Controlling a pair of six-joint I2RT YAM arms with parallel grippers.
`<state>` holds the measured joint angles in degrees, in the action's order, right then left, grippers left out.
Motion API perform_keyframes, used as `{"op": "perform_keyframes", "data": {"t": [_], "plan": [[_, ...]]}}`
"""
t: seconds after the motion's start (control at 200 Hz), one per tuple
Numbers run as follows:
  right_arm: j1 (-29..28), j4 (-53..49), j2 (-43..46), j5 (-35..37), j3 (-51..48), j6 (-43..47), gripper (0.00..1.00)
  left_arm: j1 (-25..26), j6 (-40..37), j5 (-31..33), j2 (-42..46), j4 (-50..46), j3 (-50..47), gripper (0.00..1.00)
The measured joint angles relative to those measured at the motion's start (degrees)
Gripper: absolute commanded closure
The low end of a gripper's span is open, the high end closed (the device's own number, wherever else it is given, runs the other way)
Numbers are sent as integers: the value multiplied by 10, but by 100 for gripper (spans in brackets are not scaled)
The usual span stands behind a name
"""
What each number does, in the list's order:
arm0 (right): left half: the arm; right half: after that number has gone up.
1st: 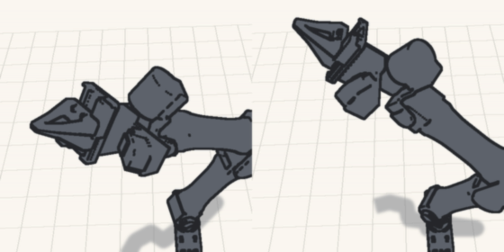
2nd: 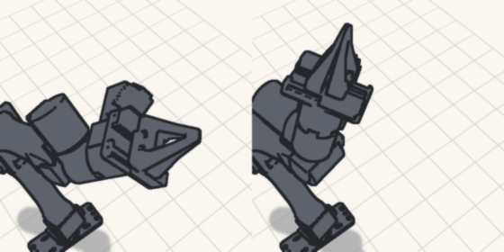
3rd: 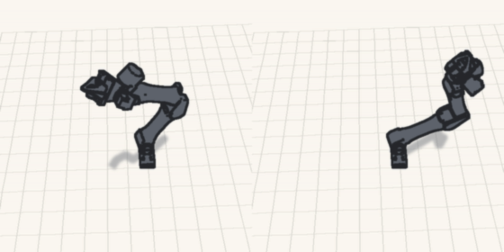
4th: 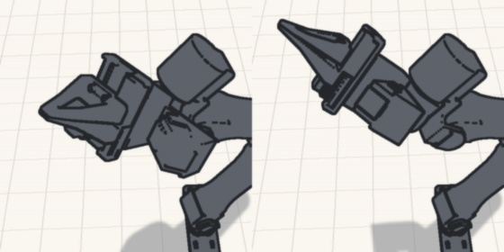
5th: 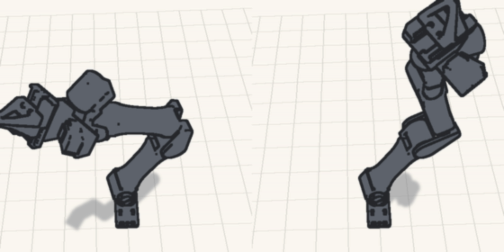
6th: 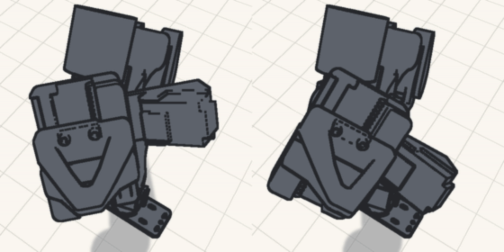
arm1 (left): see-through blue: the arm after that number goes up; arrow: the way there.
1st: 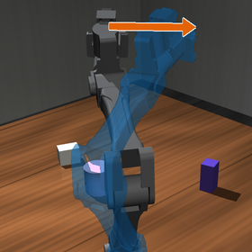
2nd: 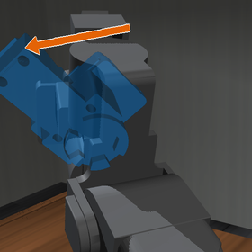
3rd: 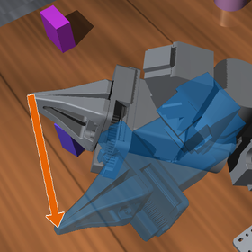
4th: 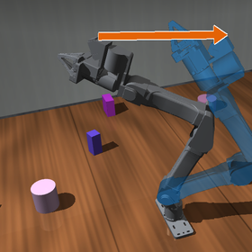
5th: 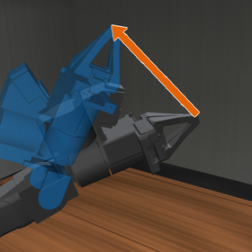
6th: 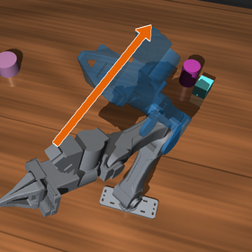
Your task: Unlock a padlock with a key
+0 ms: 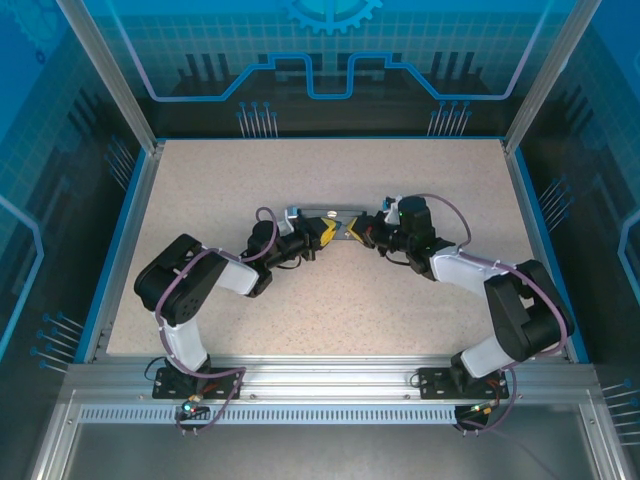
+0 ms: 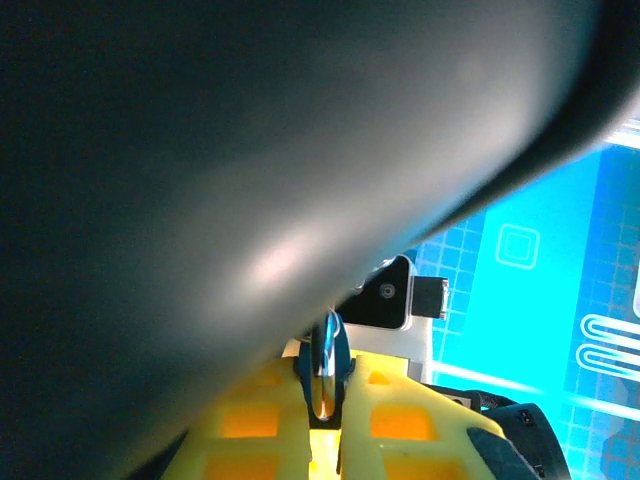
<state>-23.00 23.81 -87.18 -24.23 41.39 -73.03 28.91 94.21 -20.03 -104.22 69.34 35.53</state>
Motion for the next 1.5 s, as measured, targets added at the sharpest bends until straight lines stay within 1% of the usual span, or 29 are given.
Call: {"op": "perform_keyframes", "data": {"t": [1.04,1.501], "plan": [[-7,2,-2,2,0,0,100,0,0,0,-1,0,1,100],[-6,-23,14,7,2,5,100,0,2,0,-4,9,1,100]]}}
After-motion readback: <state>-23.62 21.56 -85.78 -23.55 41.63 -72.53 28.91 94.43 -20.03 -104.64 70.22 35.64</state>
